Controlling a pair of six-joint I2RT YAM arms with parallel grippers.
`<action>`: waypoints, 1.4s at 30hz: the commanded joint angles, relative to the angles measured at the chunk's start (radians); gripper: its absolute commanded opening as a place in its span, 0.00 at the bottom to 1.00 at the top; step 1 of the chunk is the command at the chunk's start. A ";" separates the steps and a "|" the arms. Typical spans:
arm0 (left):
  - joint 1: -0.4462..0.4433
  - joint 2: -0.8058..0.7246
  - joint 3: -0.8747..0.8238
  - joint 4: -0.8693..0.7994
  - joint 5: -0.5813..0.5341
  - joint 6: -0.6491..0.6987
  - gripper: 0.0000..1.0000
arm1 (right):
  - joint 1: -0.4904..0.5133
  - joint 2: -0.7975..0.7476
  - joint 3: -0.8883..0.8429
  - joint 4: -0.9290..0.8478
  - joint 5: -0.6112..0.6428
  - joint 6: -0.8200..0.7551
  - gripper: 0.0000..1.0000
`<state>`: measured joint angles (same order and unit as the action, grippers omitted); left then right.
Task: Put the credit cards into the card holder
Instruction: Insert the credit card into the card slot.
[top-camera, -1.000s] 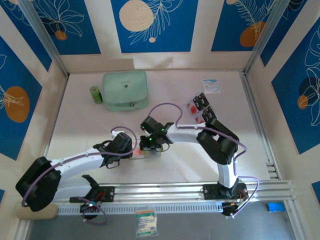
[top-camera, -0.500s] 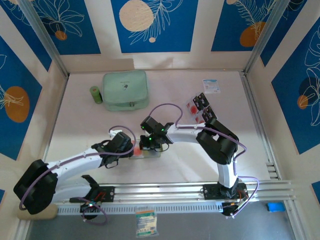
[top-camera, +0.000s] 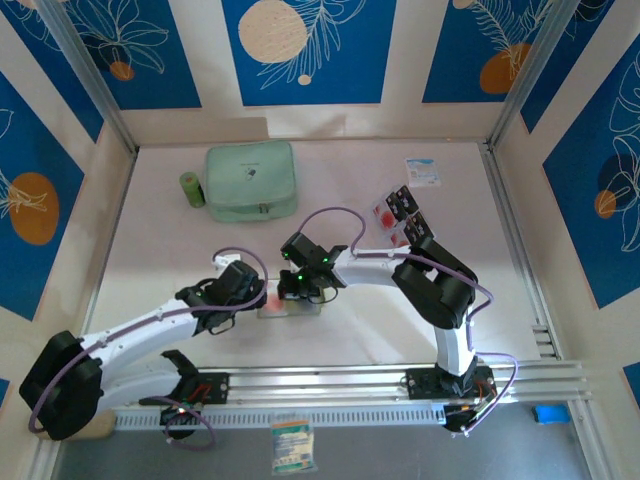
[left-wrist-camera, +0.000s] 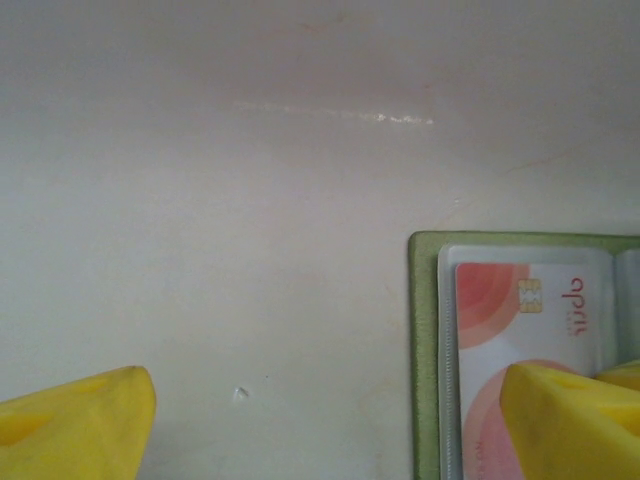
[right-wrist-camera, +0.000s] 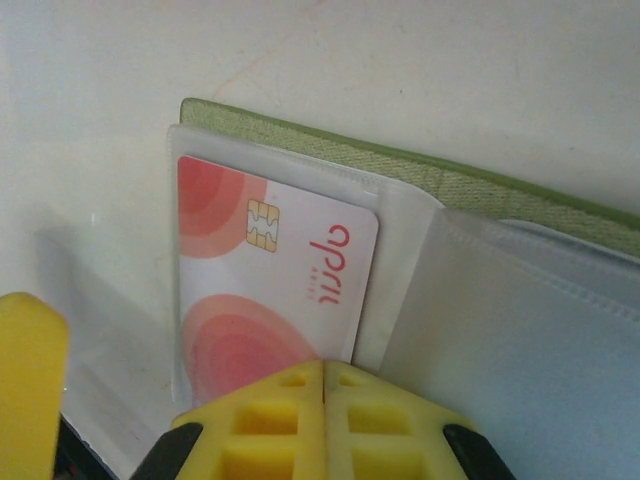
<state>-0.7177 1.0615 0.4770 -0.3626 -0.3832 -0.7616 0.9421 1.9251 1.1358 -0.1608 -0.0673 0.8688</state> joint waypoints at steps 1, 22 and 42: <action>0.008 -0.015 0.023 -0.032 -0.026 -0.009 0.89 | -0.001 0.006 -0.022 0.010 -0.035 0.013 0.00; 0.008 0.127 -0.003 0.109 0.100 0.019 0.86 | -0.029 -0.087 -0.050 0.006 -0.039 -0.005 0.00; 0.008 0.122 -0.011 0.117 0.098 0.011 0.85 | -0.021 -0.017 -0.029 0.015 -0.052 -0.001 0.00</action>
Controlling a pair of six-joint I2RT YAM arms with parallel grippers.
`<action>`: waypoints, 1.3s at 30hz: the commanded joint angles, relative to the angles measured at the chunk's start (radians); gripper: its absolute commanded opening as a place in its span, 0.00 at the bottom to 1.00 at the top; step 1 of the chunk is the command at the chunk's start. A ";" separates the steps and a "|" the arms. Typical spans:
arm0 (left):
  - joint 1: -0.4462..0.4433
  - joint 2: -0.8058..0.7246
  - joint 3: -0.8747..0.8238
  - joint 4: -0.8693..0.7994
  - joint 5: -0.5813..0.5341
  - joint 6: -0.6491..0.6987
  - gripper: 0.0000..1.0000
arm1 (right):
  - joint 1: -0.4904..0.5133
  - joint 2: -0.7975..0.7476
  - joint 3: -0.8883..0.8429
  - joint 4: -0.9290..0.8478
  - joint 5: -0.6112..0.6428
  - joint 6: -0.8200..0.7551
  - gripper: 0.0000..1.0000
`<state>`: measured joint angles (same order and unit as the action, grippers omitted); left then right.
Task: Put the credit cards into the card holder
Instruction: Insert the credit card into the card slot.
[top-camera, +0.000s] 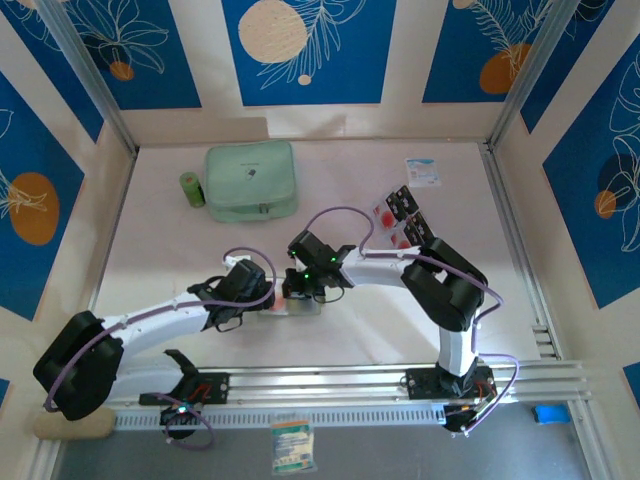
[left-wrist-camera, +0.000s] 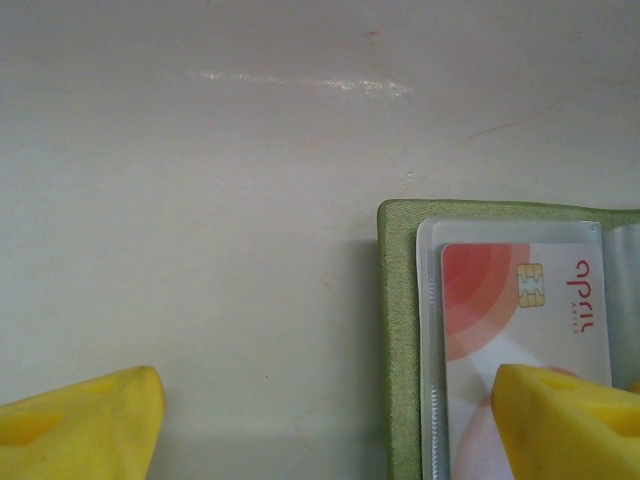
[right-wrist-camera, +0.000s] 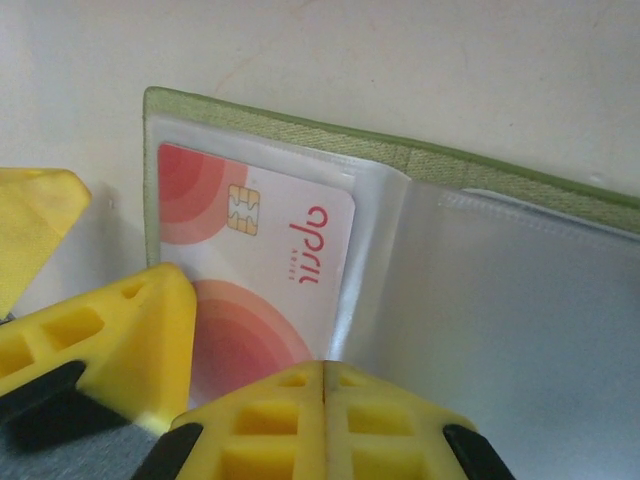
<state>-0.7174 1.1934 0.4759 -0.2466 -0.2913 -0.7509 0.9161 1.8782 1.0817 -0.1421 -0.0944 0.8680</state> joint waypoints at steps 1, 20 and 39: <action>0.007 -0.011 -0.010 0.000 0.005 0.001 0.85 | 0.005 0.034 0.029 -0.002 -0.027 0.001 0.00; 0.008 -0.045 0.031 -0.017 0.021 0.005 0.85 | 0.006 0.009 0.049 -0.015 -0.041 -0.002 0.00; -0.019 -0.019 0.140 0.008 0.095 0.022 0.83 | -0.135 -0.148 -0.086 -0.080 0.009 -0.080 0.00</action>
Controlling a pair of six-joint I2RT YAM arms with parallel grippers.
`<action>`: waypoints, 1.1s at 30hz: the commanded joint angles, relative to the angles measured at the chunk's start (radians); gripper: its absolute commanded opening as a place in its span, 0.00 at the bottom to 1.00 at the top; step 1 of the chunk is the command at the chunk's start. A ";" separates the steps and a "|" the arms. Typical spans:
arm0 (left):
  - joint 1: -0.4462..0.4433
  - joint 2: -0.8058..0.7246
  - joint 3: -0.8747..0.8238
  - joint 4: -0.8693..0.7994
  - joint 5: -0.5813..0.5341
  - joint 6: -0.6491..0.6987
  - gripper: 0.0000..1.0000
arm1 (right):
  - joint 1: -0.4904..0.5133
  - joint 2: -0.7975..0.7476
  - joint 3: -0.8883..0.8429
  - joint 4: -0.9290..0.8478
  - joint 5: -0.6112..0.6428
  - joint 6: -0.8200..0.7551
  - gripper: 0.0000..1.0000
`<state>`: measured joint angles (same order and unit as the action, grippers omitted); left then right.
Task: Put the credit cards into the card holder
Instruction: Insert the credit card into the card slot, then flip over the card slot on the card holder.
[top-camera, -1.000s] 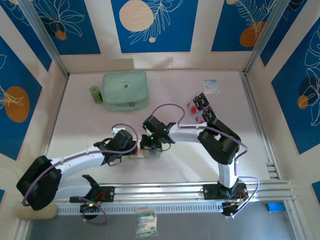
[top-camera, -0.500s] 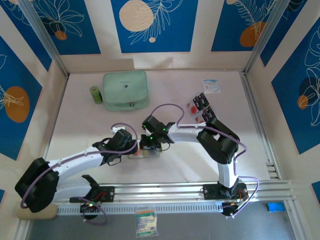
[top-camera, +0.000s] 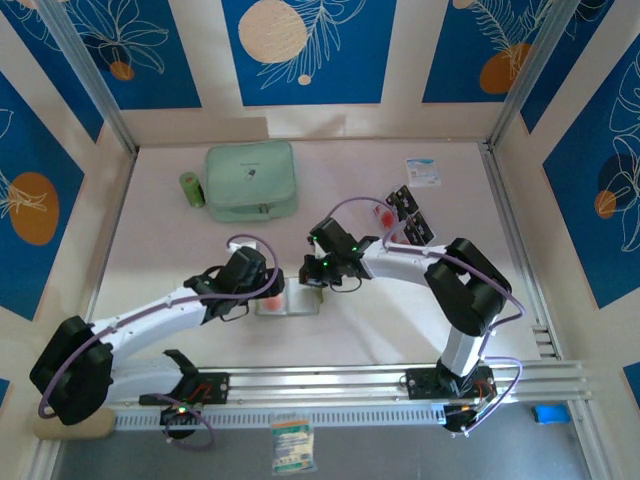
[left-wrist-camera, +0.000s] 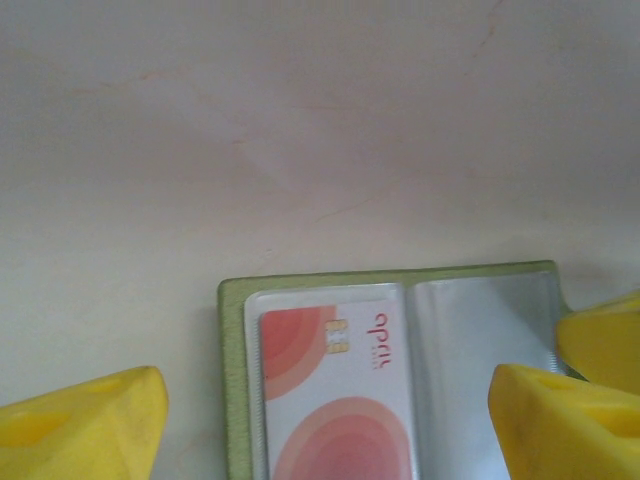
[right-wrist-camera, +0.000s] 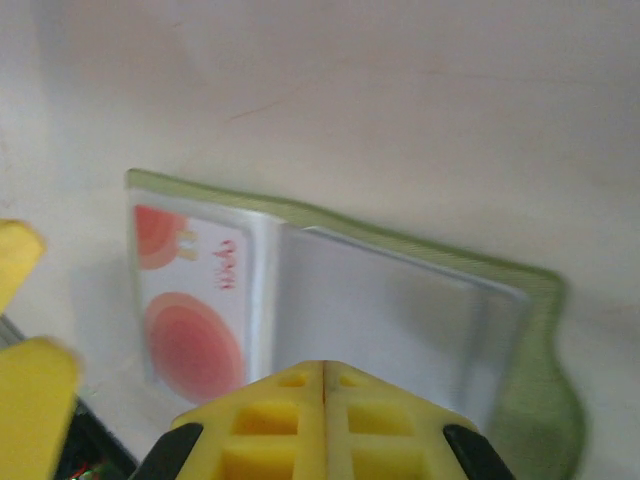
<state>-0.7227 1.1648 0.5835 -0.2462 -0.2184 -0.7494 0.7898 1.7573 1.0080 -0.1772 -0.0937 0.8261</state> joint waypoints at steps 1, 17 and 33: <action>-0.020 0.016 0.037 0.008 0.022 0.019 0.83 | -0.012 -0.027 -0.012 -0.051 0.012 -0.045 0.00; -0.086 0.139 0.036 0.034 0.005 0.012 0.83 | 0.019 0.041 0.093 -0.169 0.094 -0.121 0.00; -0.090 0.153 0.018 0.047 0.004 0.033 0.84 | 0.032 0.114 0.096 -0.136 0.047 -0.102 0.00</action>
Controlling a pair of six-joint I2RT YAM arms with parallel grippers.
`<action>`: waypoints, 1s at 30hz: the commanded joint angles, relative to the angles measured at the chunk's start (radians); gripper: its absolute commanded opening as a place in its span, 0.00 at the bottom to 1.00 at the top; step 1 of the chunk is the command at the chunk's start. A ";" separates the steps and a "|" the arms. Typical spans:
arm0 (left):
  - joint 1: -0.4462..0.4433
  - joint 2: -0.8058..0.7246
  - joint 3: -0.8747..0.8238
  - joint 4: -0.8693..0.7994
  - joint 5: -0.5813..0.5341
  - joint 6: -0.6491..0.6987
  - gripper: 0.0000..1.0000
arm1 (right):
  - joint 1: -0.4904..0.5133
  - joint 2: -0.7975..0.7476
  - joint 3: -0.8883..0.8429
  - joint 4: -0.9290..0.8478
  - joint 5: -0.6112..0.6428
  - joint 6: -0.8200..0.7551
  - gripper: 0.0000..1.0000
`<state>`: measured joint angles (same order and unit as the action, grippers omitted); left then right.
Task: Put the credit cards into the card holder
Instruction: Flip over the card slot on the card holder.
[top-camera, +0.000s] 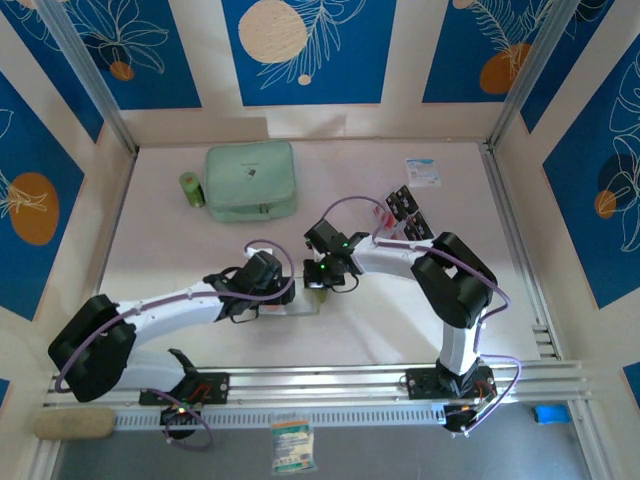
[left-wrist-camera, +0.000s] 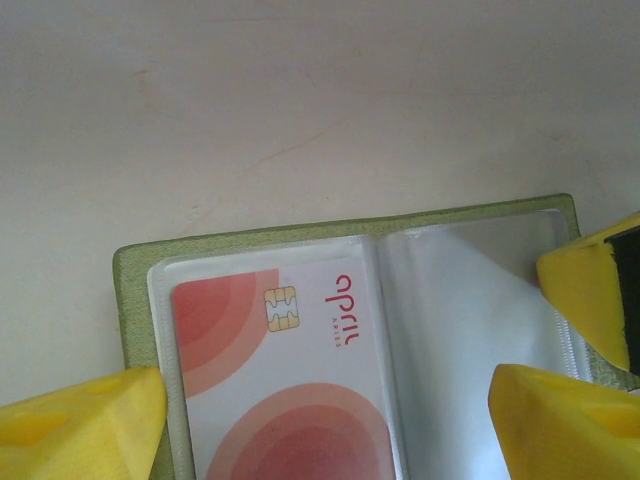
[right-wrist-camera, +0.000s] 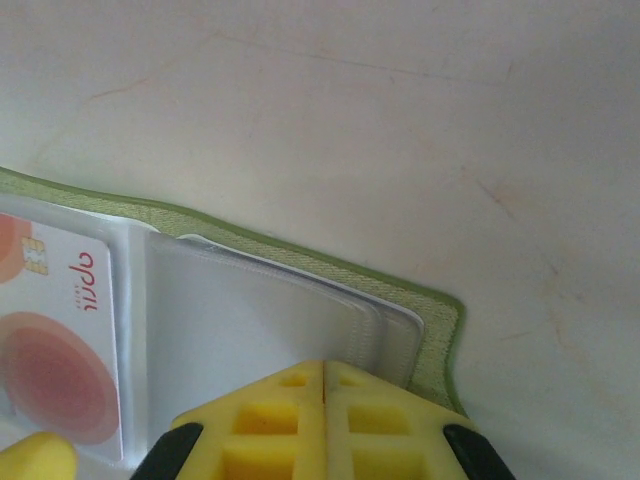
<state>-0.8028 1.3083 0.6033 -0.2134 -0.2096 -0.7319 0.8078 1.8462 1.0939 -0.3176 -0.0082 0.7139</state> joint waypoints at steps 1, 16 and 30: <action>-0.010 0.011 -0.003 0.017 -0.004 0.015 0.84 | 0.017 0.027 0.009 0.012 -0.046 0.018 0.00; -0.010 0.050 -0.032 0.050 0.008 0.022 0.83 | 0.019 0.027 -0.011 0.072 -0.092 0.075 0.00; -0.009 0.072 -0.062 0.082 0.020 0.020 0.67 | 0.006 -0.056 -0.034 0.078 -0.076 0.085 0.05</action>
<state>-0.8036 1.3743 0.5613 -0.1371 -0.2100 -0.7235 0.8177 1.8523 1.0828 -0.2390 -0.0822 0.7864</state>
